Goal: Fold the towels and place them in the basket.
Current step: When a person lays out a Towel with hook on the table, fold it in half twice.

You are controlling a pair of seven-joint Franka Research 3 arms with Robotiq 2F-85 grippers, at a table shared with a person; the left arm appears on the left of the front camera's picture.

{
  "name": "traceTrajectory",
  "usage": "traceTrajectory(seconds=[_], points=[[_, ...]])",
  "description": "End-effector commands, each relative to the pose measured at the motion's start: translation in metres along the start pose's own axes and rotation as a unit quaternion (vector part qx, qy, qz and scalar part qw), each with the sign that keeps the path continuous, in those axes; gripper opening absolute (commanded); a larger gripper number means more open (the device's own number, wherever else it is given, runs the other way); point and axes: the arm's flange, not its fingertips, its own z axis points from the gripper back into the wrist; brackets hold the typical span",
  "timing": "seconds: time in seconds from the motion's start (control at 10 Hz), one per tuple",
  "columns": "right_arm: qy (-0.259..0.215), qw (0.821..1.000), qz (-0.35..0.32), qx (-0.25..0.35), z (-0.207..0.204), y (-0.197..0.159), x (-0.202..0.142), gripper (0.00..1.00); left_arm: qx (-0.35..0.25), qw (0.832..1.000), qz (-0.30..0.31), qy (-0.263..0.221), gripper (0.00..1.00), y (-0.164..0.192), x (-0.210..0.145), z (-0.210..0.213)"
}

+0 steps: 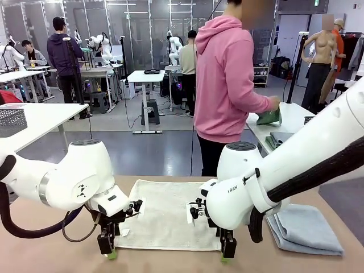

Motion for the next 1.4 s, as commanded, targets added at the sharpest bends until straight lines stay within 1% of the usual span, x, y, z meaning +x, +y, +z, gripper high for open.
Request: traceTrajectory(seconds=[0.0,0.1,0.2,0.3,0.4,0.5,0.8,0.9,1.1,1.2,1.3], points=[[-0.016,1.0,0.003,0.012,-0.001,-0.007,-0.002,0.31,-0.013,1.0,-0.021,0.01,0.17,0.006,0.0,-0.005],[-0.021,1.0,0.0,0.019,-0.002,-0.01,-0.002,0.08,-0.016,1.0,-0.022,0.01,0.0,0.006,0.0,-0.006],[-0.02,1.0,-0.004,0.02,-0.002,-0.011,-0.002,0.0,-0.018,1.0,-0.023,0.011,0.0,0.006,0.0,-0.006],[-0.018,1.0,-0.003,0.02,-0.001,-0.011,-0.002,0.0,-0.019,0.999,-0.024,0.011,0.0,0.006,0.001,-0.007],[-0.015,1.0,-0.002,0.02,0.0,-0.011,-0.002,0.0,-0.018,0.999,-0.025,0.009,0.03,0.006,0.002,-0.007],[-0.013,1.0,-0.002,0.02,0.001,-0.011,-0.002,0.0,-0.016,1.0,-0.025,0.008,0.0,0.007,0.002,-0.006],[-0.009,1.0,-0.001,0.014,0.008,-0.01,0.002,0.0,-0.008,1.0,-0.02,0.005,0.0,0.007,-0.001,0.003],[-0.017,1.0,0.0,0.011,0.013,-0.007,0.004,0.0,-0.005,1.0,-0.015,0.003,0.0,0.007,-0.001,0.008],[-0.03,0.999,0.0,0.015,0.034,0.009,0.008,0.0,-0.002,1.0,-0.027,-0.013,0.0,-0.008,0.003,0.029],[-0.021,1.0,0.0,0.013,0.051,0.024,0.01,0.0,-0.005,0.999,-0.03,-0.017,0.0,-0.019,0.006,0.045],[-0.027,0.999,-0.006,0.03,0.069,0.04,0.011,0.0,-0.013,0.999,-0.03,-0.031,0.0,-0.034,0.008,0.062]])
